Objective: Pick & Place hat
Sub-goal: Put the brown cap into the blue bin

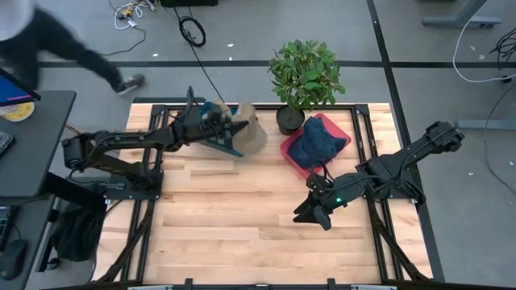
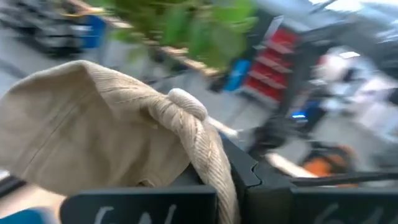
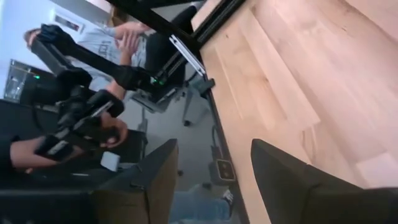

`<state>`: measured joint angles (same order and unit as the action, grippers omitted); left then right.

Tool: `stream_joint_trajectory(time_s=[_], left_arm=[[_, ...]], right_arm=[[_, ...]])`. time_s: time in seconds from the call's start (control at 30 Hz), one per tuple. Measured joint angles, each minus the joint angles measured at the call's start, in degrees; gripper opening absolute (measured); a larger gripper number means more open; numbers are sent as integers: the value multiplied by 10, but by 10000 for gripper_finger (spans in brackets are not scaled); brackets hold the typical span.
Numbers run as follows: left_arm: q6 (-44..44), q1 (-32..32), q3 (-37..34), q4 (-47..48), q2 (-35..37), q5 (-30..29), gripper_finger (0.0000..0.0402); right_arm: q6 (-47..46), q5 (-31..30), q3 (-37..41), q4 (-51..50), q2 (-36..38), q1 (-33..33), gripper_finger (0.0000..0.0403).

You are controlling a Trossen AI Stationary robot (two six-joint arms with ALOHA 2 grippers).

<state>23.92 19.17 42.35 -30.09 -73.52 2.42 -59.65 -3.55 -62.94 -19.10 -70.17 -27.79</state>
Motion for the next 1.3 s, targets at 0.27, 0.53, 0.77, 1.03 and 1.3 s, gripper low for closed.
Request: stream_joint_trajectory(time_s=[0.27, 0.53, 0.77, 1.03, 1.3], left_arm=[[-51, 35, 0, 55, 14, -79, 2], [-66, 54, 0, 130, 14, -124, 2], [-65, 54, 0, 190, 13, -232, 2], [-70, 64, 0, 206, 13, -235, 2], [-67, 63, 0, 211, 12, -233, 2]], right_arm=[[-1, -9, 0, 27, 0, 0, 206], [-7, -18, 0, 32, 0, 0, 206], [-9, -34, 0, 32, 0, 0, 206], [-9, -35, 0, 32, 0, 0, 206], [-1, -36, 0, 32, 0, 2, 206]])
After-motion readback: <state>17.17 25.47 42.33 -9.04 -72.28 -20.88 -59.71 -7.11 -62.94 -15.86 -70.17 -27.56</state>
